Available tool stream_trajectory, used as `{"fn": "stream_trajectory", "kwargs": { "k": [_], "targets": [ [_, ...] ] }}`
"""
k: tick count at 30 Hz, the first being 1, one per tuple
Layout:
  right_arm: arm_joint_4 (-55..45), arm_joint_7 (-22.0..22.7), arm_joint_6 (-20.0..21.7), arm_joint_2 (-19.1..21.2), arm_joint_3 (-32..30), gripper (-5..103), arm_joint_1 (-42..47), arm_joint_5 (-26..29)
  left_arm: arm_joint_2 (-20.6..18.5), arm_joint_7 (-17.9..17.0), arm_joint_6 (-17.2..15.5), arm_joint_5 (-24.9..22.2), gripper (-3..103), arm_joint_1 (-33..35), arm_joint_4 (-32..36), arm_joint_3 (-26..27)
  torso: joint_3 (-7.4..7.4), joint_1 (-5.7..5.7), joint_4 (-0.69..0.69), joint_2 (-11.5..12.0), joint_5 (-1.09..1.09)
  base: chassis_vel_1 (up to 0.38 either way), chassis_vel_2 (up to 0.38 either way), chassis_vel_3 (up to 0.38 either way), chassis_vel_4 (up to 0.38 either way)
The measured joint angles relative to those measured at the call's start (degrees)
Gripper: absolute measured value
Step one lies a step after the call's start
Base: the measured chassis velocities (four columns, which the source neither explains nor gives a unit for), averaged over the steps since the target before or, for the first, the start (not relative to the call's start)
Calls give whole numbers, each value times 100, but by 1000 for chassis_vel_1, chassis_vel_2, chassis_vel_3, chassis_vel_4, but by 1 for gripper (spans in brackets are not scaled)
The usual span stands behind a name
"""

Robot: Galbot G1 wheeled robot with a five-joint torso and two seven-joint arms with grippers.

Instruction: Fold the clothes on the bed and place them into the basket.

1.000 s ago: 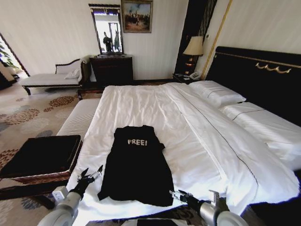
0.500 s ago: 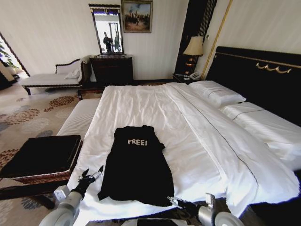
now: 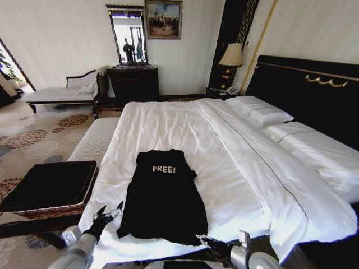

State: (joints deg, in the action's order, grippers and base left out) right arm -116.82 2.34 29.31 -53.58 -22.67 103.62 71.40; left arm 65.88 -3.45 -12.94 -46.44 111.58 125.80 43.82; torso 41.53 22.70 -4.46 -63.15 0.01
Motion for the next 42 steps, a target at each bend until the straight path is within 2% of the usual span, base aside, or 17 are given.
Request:
{"fn": "stream_trajectory", "kwargs": {
  "k": [2,4,5,8,9,11,12,13,17,19,21,22,24,27,33,36,42],
  "targets": [
    [-6,2,-4,-6,-8,46,8,-6,-19,14,15,9,100,53,17,1,0,0,0,0,0,0,0,0,0],
    [-39,9,-18,-32,-57,35,55,-43,-133,70,85,51,100,302,71,1,0,0,0,0,0,0,0,0,0],
    [-39,9,-18,-32,-57,35,55,-43,-133,70,85,51,100,302,71,1,0,0,0,0,0,0,0,0,0],
    [-74,24,-37,-60,-139,19,125,-94,-321,151,194,137,100,771,200,4,0,0,0,0,0,0,0,0,0],
    [-74,24,-37,-60,-139,19,125,-94,-321,151,194,137,100,771,200,4,0,0,0,0,0,0,0,0,0],
    [-85,38,-51,-75,-156,8,154,-131,-404,195,303,332,100,1077,201,-4,0,0,1,0,-1,0,0,0,0],
    [-87,40,-55,-79,-157,8,159,-142,-419,199,329,388,102,1144,183,-16,0,0,0,0,-1,0,0,0,0],
    [-89,44,-61,-91,-156,3,172,-161,-436,207,364,482,102,1253,154,-49,0,-1,0,0,0,0,0,0,0],
    [-89,51,-80,-147,-126,0,206,-289,-477,241,510,806,98,1557,119,-277,0,0,0,0,-1,0,0,0,0],
    [-90,52,-86,-174,-125,0,225,-328,-480,260,601,1077,89,1621,40,-530,0,-1,0,0,-2,0,0,0,0],
    [-96,52,-87,-181,-129,0,233,-332,-480,266,619,1148,89,1621,14,-608,0,-1,0,0,-1,0,0,0,0],
    [-128,52,-89,-188,-156,0,252,-338,-480,279,655,1294,79,1602,-58,-821,0,-1,0,0,0,0,0,0,0],
    [-140,52,-89,-190,-167,0,263,-339,-487,283,669,1334,79,1588,-82,-896,0,0,1,0,0,0,0,0,0],
    [-183,52,-91,-207,-211,0,299,-384,-557,284,805,1637,76,1432,-240,-1172,0,0,0,0,0,0,0,0,0],
    [-212,51,-92,-260,-234,0,310,-427,-608,255,886,1730,76,1461,-87,-1078,0,0,-1,0,0,0,0,0,0],
    [-167,46,-92,-283,-209,0,290,-497,-695,235,1227,1889,76,1757,15,-835,0,0,1,0,-2,0,0,0,0],
    [-140,51,-92,-318,-188,0,250,-525,-731,216,1294,1855,76,1774,-1,-731,0,0,0,0,1,0,0,0,0]
  ]
}}
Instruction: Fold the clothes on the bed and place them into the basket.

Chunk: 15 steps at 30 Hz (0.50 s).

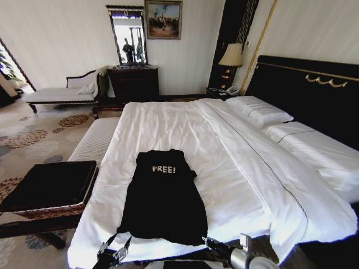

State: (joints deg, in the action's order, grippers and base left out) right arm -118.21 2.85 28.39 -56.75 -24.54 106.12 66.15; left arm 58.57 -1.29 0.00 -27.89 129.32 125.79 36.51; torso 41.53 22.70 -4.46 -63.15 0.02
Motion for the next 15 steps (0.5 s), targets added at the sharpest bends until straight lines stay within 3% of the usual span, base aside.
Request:
{"fn": "stream_trajectory", "kwargs": {
  "k": [6,11,13,15],
  "targets": [
    [-21,1,0,1,-40,0,27,-13,-120,1,-15,-29,76,-65,-51,35,0,0,0,0,-3,0,0,0,0],
    [-7,1,0,-14,-34,0,2,-20,-90,0,-317,-293,76,-501,-249,-12,0,0,0,0,-1,0,0,0,0],
    [-4,2,0,-15,-28,0,1,-25,-74,1,-429,-403,74,-642,-301,-51,0,0,-1,0,-1,0,0,0,0],
    [-11,7,0,-5,-32,0,25,-32,-71,10,-612,-497,64,-889,-412,-203,0,0,-1,0,-1,0,0,0,0]
  ]
}}
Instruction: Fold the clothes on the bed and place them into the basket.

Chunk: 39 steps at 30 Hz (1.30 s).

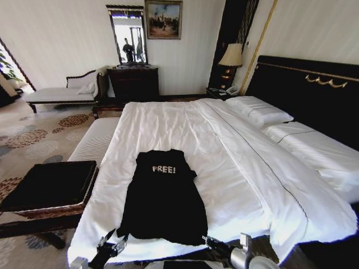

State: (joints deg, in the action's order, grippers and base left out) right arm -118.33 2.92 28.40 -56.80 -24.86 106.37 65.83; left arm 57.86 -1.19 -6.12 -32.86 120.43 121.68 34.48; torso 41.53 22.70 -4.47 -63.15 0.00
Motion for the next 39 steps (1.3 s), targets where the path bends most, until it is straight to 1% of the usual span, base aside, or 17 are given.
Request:
{"fn": "stream_trajectory", "kwargs": {
  "k": [2,4,8,9,11,13,16,17,21,23,24,27,28,29,31,35,39],
  "targets": [
    [-19,3,-1,1,-13,0,15,-2,-6,5,-62,-9,53,-80,-30,-132,0,0,1,0,0,0,0,0,0],
    [-21,4,-1,-5,-15,0,17,-7,-3,5,-72,9,53,-107,-49,-186,0,0,1,0,0,0,0,0,0],
    [-23,12,-3,-47,-18,0,22,-30,29,0,-73,72,31,-133,-90,-305,0,0,1,0,0,0,0,0,0],
    [-23,12,-3,-47,-18,0,22,-30,29,0,-73,72,31,-133,-90,-305,0,0,1,0,0,0,0,0,0],
    [-22,12,-6,-56,-19,0,20,-35,31,0,-59,74,20,-111,-99,-310,0,0,1,0,-1,0,0,0,0],
    [-20,13,-8,-58,-20,0,12,-35,30,0,-50,74,20,-105,-111,-307,0,0,1,0,0,0,0,0,0],
    [-37,20,-11,-59,-30,0,2,-31,32,-6,-23,65,4,-76,-90,-275,0,0,1,0,0,0,0,0,0],
    [-77,26,-12,-53,-37,0,6,-23,37,-8,-16,57,2,-55,-45,-251,0,0,1,0,0,0,0,0,0],
    [-183,45,-12,-28,-62,0,44,-1,50,-21,-9,15,0,11,59,-171,0,0,1,0,0,0,0,0,0],
    [-340,83,-6,22,-119,0,118,43,92,-46,-18,-85,0,125,224,-5,0,0,1,0,0,0,0,0,0],
    [-340,83,-6,22,-119,0,118,43,92,-46,-18,-85,0,125,224,-5,0,0,1,0,0,0,0,0,0],
    [-694,187,49,129,-254,0,262,89,196,-106,-129,-466,0,423,630,357,0,0,1,0,-1,0,0,0,0],
    [-694,187,49,129,-254,0,262,89,196,-106,-129,-466,0,423,630,357,0,0,1,0,-1,0,0,0,0],
    [-861,246,70,226,-311,0,344,129,215,-151,-187,-641,0,583,807,529,0,0,1,0,-1,0,0,0,0],
    [-1062,356,116,373,-397,0,415,279,225,-215,-251,-766,0,799,987,726,0,0,1,0,-1,0,0,0,0],
    [-1159,506,234,465,-454,0,419,472,216,-244,-268,-737,0,946,1038,816,0,0,2,0,0,0,0,0,0],
    [-1088,528,260,398,-409,0,434,398,237,-263,-272,-664,0,903,967,770,0,0,0,0,0,0,0,0,0]
  ]
}}
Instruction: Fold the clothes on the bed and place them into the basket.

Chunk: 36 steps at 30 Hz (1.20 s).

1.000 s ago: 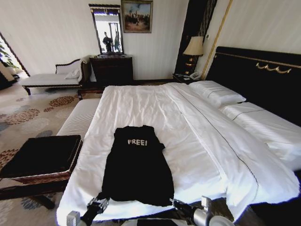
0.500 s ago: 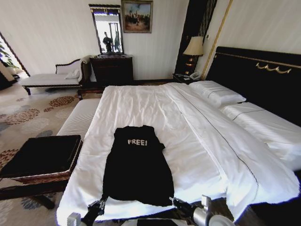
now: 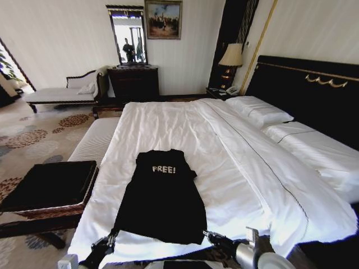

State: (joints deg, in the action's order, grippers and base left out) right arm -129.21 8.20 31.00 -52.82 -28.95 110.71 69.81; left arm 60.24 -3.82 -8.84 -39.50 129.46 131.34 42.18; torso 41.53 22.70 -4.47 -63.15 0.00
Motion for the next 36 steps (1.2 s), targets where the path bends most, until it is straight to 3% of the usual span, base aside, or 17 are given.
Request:
{"fn": "stream_trajectory", "kwargs": {
  "k": [3,7,12,14,16,19,22,24,27,30,33,36],
  "targets": [
    [253,-156,-91,-122,81,-2,-21,-347,65,-16,-5,154,0,-86,-110,-201,0,0,0,0,0,0,0,0,0],
    [535,-323,-263,-187,92,8,-116,-540,110,-19,-6,321,0,-129,-167,-413,0,0,1,0,0,0,0,0,0],
    [832,-527,-368,-272,84,30,-253,-658,128,-18,-6,422,0,-158,-262,-566,0,0,1,0,0,0,0,0,0],
    [862,-560,-376,-280,96,30,-275,-661,125,-18,-6,422,0,-157,-269,-570,0,0,1,0,0,0,0,0,0],
    [1017,-645,-452,-288,141,47,-367,-697,114,-17,-6,422,0,-145,-275,-573,0,0,0,0,0,0,0,0,0],
    [1126,-665,-489,-275,157,52,-432,-725,110,-14,-6,418,0,-146,-275,-555,0,0,1,0,0,0,0,0,0],
    [1202,-672,-516,-263,179,69,-452,-822,106,-6,-7,393,0,-162,-286,-522,0,0,0,0,-1,0,0,0,0],
    [1222,-675,-521,-264,187,69,-454,-847,107,-3,-8,387,0,-167,-289,-519,0,0,1,0,0,0,0,0,0],
    [1299,-681,-528,-288,235,88,-503,-836,108,1,-12,385,0,-185,-298,-519,0,0,0,0,0,0,0,0,0],
    [1317,-693,-504,-305,274,88,-551,-714,111,1,-25,384,0,-191,-297,-519,0,0,0,0,0,0,0,0,0],
    [1370,-718,-433,-342,322,76,-626,-578,113,0,-53,376,0,-191,-294,-522,0,0,1,0,0,0,0,0,0],
    [1423,-725,-425,-373,344,71,-654,-544,119,-1,-60,375,0,-187,-293,-531,0,0,0,0,0,0,0,0,0]
  ]
}}
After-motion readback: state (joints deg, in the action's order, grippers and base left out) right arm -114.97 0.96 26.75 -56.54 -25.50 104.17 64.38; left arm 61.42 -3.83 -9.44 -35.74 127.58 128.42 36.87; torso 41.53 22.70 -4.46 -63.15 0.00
